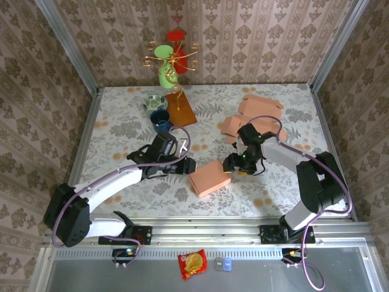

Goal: Fold the paper box

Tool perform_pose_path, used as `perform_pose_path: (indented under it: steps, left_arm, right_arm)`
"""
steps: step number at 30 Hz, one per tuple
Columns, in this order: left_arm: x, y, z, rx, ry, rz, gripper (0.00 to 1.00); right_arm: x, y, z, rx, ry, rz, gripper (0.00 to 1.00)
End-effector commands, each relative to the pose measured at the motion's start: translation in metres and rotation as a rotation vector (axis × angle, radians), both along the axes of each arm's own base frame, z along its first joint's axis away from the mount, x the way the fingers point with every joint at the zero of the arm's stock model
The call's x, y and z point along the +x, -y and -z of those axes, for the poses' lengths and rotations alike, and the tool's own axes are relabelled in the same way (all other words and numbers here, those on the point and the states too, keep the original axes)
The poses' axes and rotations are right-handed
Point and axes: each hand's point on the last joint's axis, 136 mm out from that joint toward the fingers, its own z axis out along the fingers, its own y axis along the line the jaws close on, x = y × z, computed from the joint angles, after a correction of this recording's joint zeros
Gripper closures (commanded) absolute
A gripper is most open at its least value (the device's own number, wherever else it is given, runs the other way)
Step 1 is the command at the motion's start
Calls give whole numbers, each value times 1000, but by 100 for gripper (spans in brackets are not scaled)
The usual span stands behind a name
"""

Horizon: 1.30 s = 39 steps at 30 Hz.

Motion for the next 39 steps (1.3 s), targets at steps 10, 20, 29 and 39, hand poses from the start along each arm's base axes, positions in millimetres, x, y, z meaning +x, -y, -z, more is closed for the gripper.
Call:
perform_pose_path:
  steps: [10, 20, 29, 39]
  left_arm:
    - [-16, -20, -18, -2, 187, 38, 69]
    - [-11, -67, -40, 57, 287, -165, 66]
    - [-25, -93, -58, 61, 297, -226, 66]
    - [-45, -115, -74, 89, 351, -192, 63]
  right_arm:
    - [4, -36, 7, 144, -8, -23, 36]
    - [-1, -79, 15, 171, -43, 94, 52]
    - [-1, -147, 16, 161, -19, 230, 59]
    - [9, -218, 24, 180, -6, 245, 60]
